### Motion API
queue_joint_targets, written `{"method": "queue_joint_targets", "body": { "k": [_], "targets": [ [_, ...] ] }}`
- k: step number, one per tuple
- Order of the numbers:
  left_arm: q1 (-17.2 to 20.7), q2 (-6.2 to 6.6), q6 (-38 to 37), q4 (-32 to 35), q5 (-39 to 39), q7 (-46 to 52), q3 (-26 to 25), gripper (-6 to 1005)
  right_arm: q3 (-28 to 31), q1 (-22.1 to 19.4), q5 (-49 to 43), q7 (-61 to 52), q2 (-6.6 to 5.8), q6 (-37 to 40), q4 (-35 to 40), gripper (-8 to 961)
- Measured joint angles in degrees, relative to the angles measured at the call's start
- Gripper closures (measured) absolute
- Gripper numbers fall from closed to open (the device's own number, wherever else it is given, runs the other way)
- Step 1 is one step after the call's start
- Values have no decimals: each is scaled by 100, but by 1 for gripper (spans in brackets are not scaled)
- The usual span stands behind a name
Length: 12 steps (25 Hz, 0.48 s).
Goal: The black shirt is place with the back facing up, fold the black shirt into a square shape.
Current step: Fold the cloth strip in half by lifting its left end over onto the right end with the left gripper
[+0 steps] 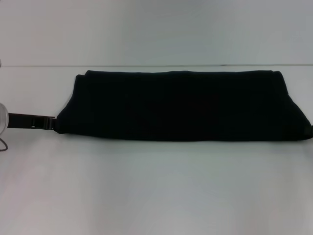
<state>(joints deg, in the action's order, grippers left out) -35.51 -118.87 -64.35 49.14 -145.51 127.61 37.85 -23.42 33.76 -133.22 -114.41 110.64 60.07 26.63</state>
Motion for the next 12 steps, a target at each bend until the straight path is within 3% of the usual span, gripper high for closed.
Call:
{"method": "queue_joint_targets", "body": {
  "k": [12],
  "targets": [
    [15, 7, -319, 158, -4, 9, -14, 985, 181, -137, 208, 152, 30, 380, 160, 936]
  ]
}}
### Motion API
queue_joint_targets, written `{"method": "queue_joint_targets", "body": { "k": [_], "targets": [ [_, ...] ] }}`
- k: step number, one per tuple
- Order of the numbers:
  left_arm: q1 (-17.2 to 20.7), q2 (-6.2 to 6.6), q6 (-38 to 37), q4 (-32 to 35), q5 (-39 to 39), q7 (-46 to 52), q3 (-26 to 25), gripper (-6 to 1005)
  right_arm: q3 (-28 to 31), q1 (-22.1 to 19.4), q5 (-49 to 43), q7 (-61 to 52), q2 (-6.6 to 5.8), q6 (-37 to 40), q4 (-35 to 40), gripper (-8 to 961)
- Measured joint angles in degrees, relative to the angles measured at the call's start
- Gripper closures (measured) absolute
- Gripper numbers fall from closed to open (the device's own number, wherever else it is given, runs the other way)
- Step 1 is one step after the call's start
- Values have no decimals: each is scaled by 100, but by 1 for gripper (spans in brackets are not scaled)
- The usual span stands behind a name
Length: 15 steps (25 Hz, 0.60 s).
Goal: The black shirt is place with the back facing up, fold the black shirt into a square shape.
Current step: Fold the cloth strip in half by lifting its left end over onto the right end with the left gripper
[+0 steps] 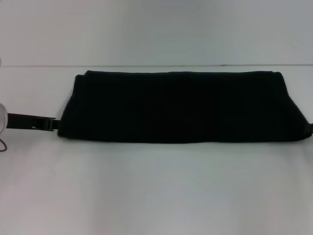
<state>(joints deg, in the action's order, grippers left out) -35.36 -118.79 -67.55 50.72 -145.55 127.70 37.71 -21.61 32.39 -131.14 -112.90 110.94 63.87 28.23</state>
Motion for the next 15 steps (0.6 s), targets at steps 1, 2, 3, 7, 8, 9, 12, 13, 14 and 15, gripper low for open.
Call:
{"method": "queue_joint_targets", "body": {
  "k": [1, 2, 3, 7, 8, 9, 12, 13, 14, 15],
  "targets": [
    [13, -3, -9, 32, 0, 13, -1, 984, 3, -14, 5, 0, 8, 33, 63, 936],
    [30, -5, -20, 65, 0, 25, -4, 984, 9, -34, 15, -3, 23, 73, 159, 901],
    [52, -8, -30, 111, 0, 42, -18, 983, 23, -63, 45, -7, 38, 139, 278, 866],
    [170, -2, -99, 342, -37, 234, -146, 863, 146, -231, 358, -3, 40, 568, 715, 733],
    [191, 0, -178, 403, -53, 292, -175, 823, 157, -265, 458, 6, 23, 703, 768, 706],
    [225, 3, -325, 495, -71, 368, -218, 783, 168, -297, 574, 23, -3, 851, 817, 678],
    [272, 7, -922, 673, -83, 565, -292, 667, 171, -322, 794, 154, -51, 1228, 871, 596],
    [266, 21, -1145, 681, -84, 666, -299, 628, 171, -307, 842, 222, -54, 1332, 876, 568],
    [248, 35, -1286, 671, -86, 742, -299, 589, 168, -281, 874, 272, -55, 1408, 878, 541],
    [211, 65, -1491, 630, -90, 852, -299, 550, 154, -230, 899, 320, -56, 1475, 878, 513]
  ]
}}
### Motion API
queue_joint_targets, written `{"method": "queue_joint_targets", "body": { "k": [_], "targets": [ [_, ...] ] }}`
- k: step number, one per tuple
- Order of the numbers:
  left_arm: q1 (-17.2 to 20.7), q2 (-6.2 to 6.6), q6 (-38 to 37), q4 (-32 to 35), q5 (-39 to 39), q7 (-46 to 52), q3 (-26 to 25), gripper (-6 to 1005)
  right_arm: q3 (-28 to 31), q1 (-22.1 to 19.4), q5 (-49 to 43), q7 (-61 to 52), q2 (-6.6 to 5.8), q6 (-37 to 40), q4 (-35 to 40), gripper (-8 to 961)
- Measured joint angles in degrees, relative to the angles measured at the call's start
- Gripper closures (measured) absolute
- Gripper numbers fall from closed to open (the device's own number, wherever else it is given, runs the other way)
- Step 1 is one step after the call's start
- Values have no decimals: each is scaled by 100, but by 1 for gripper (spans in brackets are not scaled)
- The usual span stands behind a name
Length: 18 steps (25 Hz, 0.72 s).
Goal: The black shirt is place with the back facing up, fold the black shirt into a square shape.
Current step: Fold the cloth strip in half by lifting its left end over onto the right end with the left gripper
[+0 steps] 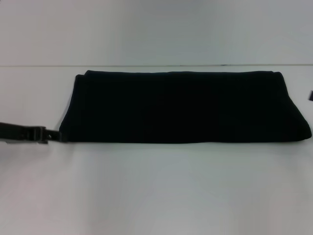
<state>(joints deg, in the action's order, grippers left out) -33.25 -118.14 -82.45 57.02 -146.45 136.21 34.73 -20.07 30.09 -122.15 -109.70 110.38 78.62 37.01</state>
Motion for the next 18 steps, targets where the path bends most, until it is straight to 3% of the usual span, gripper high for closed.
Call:
{"method": "queue_joint_targets", "body": {
  "k": [5, 8, 12, 16, 18],
  "targets": [
    [-316, 145, -562, -434, -19, 608, 0, 399, -176, 353, -33, 116, -55, -25, -43, 293],
    [-479, 200, -578, -782, -4, 988, -2, 308, -359, 521, -34, 266, -48, -42, -43, 263],
    [-560, 231, -472, -1037, 89, 1318, -107, 302, -617, 689, -34, 452, -34, 34, -4, 173],
    [-639, 236, -233, -1446, 155, 1741, -734, 222, -735, 789, -26, 813, -41, 288, 7, 33],
    [-643, 237, -138, -1626, 156, 1881, -980, 171, -742, 827, -26, 1027, -43, 421, 9, 29]
  ]
}}
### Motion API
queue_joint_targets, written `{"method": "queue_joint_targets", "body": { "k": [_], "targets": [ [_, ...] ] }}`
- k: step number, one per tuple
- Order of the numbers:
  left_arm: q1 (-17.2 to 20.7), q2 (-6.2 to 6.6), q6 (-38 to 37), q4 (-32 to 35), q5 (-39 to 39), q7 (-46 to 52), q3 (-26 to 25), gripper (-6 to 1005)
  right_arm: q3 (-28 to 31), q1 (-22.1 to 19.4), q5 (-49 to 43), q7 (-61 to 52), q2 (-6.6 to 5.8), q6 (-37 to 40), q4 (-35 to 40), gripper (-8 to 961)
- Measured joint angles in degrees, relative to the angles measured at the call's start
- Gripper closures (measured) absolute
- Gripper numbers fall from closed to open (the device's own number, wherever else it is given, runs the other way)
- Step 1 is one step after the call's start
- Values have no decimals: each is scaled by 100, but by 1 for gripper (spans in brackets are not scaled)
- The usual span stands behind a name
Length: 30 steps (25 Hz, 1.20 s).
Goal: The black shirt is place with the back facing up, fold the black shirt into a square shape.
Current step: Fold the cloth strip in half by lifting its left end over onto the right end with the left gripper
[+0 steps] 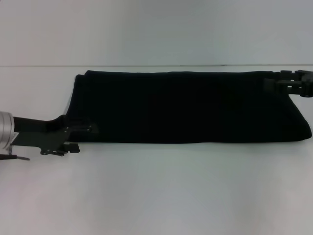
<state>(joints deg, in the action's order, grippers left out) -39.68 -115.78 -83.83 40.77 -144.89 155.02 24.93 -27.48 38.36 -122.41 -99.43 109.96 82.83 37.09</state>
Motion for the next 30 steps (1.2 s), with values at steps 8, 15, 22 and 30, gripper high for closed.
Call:
{"method": "queue_joint_targets", "body": {
  "k": [8, 15, 22, 30],
  "targets": [
    [108, -40, 215, -306, 49, 760, -314, 116, 14, 125, 16, 210, -16, -21, 8, 23],
    [117, -20, 336, -417, 54, 1379, -528, 117, 39, 254, 21, 247, 20, -130, 9, 25],
    [72, 30, 550, -689, 59, 1540, -970, 119, 10, 379, 24, 240, 48, -167, 9, 26],
    [109, 18, 853, -757, 59, 1548, -976, 120, 6, 442, 25, 231, 59, -242, 8, 27]
  ]
}}
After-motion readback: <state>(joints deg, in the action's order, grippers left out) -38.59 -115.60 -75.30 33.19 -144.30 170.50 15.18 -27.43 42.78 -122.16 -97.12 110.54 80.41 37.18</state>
